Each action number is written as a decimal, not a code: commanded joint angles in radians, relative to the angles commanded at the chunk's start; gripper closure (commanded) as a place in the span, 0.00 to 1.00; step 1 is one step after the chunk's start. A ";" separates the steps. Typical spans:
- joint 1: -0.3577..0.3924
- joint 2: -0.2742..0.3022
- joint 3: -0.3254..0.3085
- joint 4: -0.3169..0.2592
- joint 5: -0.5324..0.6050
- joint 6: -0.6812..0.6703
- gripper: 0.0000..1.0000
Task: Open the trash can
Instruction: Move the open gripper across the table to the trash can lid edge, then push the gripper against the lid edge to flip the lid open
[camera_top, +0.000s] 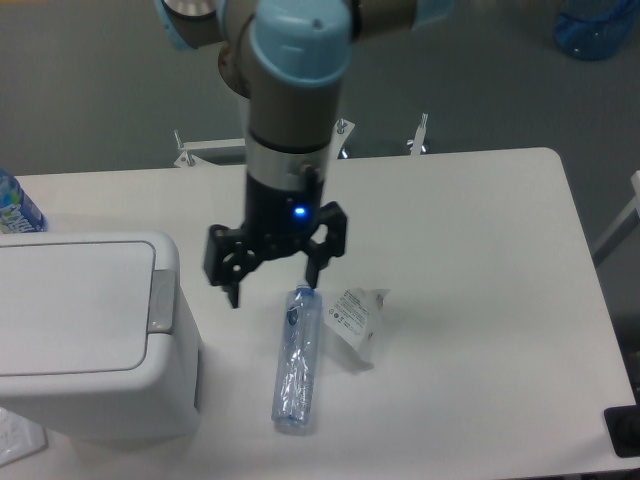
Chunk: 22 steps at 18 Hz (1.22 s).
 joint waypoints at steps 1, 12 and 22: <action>-0.017 -0.002 -0.002 0.000 0.000 0.000 0.00; -0.045 0.006 -0.026 0.000 0.002 0.002 0.00; -0.043 -0.002 -0.029 0.005 0.031 0.005 0.00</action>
